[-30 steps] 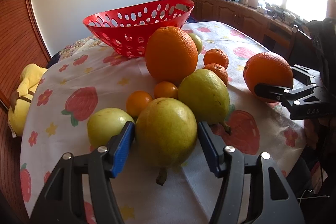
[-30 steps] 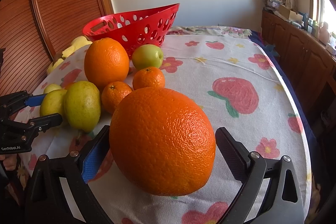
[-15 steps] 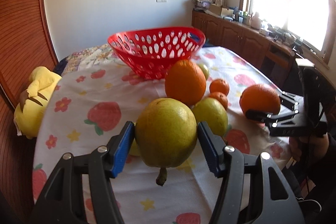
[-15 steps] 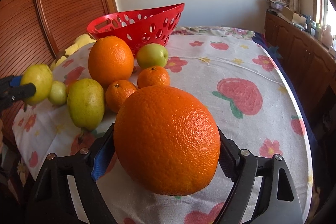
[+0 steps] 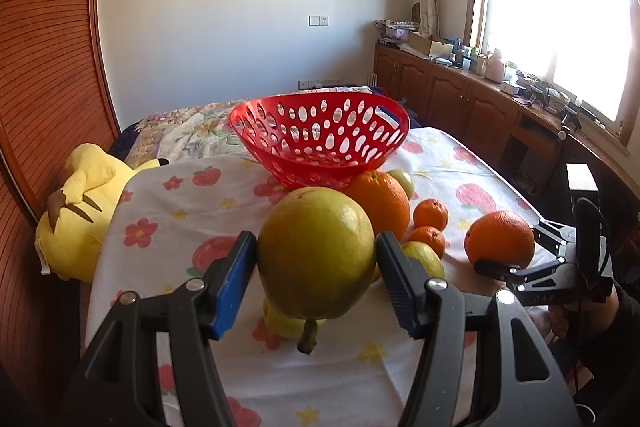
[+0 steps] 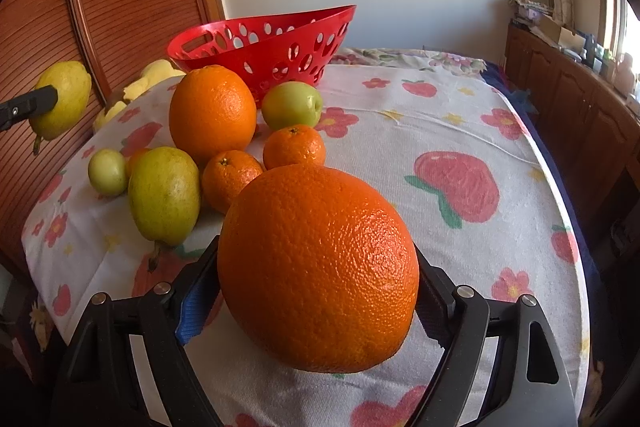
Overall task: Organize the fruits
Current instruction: 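Close the left tool on the pear while the right tool grasps and lifts the large orange, then carry the pear in the left tool while the right tool carries the orange over the red basket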
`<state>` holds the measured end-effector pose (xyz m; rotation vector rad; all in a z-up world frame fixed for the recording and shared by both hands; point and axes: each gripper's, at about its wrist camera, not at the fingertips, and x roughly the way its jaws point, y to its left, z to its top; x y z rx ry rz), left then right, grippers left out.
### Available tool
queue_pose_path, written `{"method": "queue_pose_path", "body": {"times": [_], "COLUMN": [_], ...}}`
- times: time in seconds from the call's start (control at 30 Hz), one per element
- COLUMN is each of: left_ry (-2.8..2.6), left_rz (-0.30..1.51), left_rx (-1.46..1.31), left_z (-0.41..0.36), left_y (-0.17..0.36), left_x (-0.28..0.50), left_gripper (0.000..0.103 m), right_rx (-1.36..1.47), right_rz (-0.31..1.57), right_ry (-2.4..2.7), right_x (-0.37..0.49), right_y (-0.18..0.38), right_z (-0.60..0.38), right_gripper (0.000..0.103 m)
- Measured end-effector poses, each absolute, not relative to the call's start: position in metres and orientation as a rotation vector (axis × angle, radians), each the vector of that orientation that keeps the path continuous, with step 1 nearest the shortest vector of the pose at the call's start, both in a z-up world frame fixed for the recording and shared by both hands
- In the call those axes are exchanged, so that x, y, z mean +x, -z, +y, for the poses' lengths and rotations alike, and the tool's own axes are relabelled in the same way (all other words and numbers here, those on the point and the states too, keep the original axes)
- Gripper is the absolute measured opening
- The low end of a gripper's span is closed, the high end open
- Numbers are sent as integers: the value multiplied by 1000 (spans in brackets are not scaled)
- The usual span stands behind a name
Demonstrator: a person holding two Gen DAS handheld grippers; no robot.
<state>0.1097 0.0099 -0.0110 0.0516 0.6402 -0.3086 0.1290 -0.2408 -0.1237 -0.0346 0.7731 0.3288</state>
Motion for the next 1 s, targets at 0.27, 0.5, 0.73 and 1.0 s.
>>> {"method": "queue_pose_path", "body": {"times": [0.27, 0.5, 0.73, 1.0], "left_ry": [315, 322, 328, 326], "left_rz": [604, 583, 579, 584], "left_rx": [64, 67, 68, 84], "left_z": [5, 1, -2, -6], "left_y": [-2, -14, -21, -26], "left_x": [128, 153, 183, 219], "left_gripper": [61, 61, 61, 61], "right_rx": [-53, -74, -106, -150], "right_rz": [739, 687, 635, 602], "right_ry": [-337, -368, -425, -496], "right_x": [132, 151, 191, 237], "right_y": [103, 68, 29, 11], "right_z": [-248, -249, -231, -198], "right_gripper": [86, 86, 86, 86]}}
